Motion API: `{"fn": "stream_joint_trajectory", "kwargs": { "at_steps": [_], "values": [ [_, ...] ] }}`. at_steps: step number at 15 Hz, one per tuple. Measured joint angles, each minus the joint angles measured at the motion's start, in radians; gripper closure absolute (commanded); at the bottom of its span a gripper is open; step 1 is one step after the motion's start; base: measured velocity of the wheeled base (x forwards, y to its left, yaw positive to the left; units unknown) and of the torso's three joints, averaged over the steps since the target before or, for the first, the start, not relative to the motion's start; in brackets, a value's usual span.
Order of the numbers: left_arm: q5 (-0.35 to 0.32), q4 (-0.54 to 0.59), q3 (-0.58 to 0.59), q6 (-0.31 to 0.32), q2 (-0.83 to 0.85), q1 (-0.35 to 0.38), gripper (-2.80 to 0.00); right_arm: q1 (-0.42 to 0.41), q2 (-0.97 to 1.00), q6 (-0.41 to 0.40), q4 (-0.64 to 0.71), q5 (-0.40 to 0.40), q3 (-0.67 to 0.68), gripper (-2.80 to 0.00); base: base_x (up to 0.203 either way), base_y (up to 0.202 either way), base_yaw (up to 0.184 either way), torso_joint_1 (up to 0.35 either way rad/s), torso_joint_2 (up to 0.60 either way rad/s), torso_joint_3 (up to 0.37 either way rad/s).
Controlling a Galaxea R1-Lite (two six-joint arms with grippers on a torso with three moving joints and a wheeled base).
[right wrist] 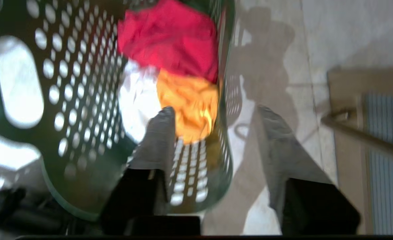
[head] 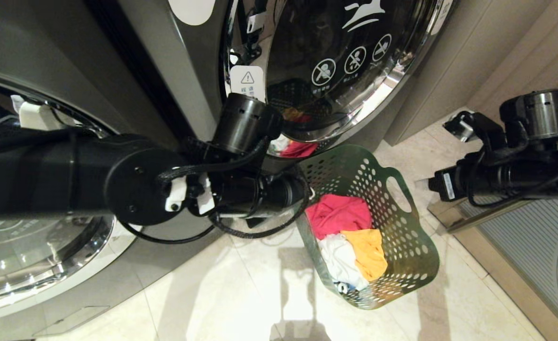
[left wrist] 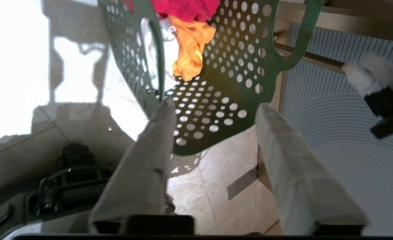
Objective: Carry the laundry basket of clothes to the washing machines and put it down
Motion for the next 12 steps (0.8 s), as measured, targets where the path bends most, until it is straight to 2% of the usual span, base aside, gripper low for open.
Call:
{"fn": "stream_joint_trajectory", "kwargs": {
  "at_steps": [2,4,6,8,9,12],
  "values": [
    [0.0,0.0,0.106,0.003,-0.096,-0.001,0.0,-0.001,-0.089,0.029,0.003,-0.009,0.111,0.0,0.0,0.0,0.0,0.0,0.0,0.0],
    [0.0,0.008,0.209,0.018,-0.225,-0.001,0.0,-0.001,-0.166,0.109,0.001,-0.024,0.203,0.0,0.0,0.0,0.0,0.0,0.0,0.0],
    [0.001,0.046,0.282,0.052,-0.362,0.0,0.0,-0.001,-0.231,0.168,-0.002,-0.03,0.286,0.0,0.0,0.0,0.0,0.0,0.0,0.0],
    [0.012,0.094,0.352,0.087,-0.491,0.008,0.0,-0.011,-0.305,0.187,-0.003,-0.035,0.366,0.0,0.0,0.0,0.0,0.0,0.0,0.0],
    [0.025,0.109,0.392,0.112,-0.544,0.04,0.0,-0.03,-0.349,0.189,-0.003,-0.043,0.398,0.0,0.0,0.0,0.0,0.0,0.0,0.0],
    [0.062,0.116,0.507,0.22,-0.69,0.197,0.0,-0.079,-0.512,0.186,-0.004,-0.106,0.502,0.0,0.0,0.0,0.0,0.0,0.0,0.0]
  ]
}}
